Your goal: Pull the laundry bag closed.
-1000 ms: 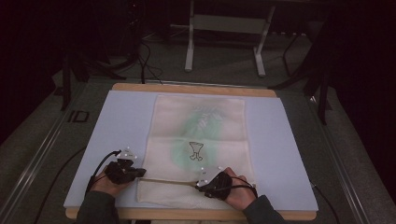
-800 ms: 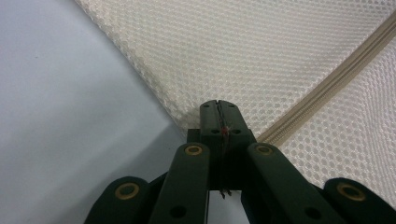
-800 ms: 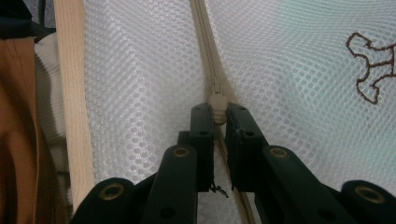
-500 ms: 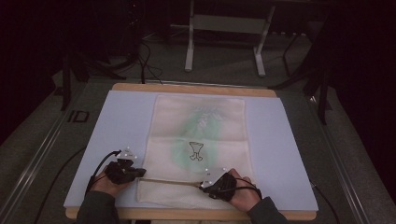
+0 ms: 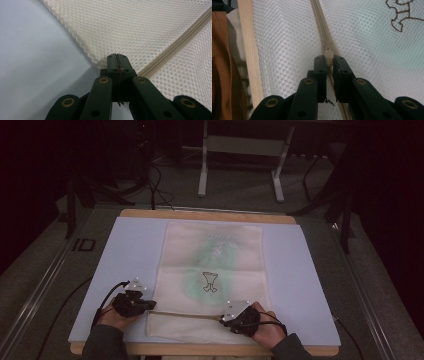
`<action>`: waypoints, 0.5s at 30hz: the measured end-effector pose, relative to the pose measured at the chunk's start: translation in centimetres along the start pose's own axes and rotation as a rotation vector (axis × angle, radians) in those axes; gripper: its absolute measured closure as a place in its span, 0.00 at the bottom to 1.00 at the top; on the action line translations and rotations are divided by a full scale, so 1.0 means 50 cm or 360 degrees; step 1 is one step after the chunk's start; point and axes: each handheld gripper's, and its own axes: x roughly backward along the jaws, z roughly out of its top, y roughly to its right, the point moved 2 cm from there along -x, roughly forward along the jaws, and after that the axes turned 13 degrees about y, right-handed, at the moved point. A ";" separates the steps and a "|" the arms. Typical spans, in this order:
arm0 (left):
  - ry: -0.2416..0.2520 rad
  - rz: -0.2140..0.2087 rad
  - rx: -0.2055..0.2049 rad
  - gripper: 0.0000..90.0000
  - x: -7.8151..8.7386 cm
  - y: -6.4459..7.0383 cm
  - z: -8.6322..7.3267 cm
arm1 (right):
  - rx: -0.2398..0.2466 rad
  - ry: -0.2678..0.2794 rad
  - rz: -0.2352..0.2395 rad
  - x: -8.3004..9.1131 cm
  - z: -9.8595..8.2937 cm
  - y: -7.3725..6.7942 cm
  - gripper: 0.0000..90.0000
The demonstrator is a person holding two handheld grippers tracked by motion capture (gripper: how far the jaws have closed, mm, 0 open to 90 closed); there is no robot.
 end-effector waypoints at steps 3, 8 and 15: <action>-0.0002 0.0001 -0.0001 1.00 0.000 0.000 0.000 | -0.0003 -0.0006 -0.0011 0.006 -0.006 0.002 0.91; 0.0000 0.0000 0.0001 1.00 0.000 0.000 0.000 | -0.0013 -0.0010 -0.0023 0.016 -0.017 0.005 0.91; -0.0001 0.0001 0.0000 1.00 0.000 0.000 0.000 | -0.0036 -0.0013 -0.0040 0.027 -0.029 0.007 0.91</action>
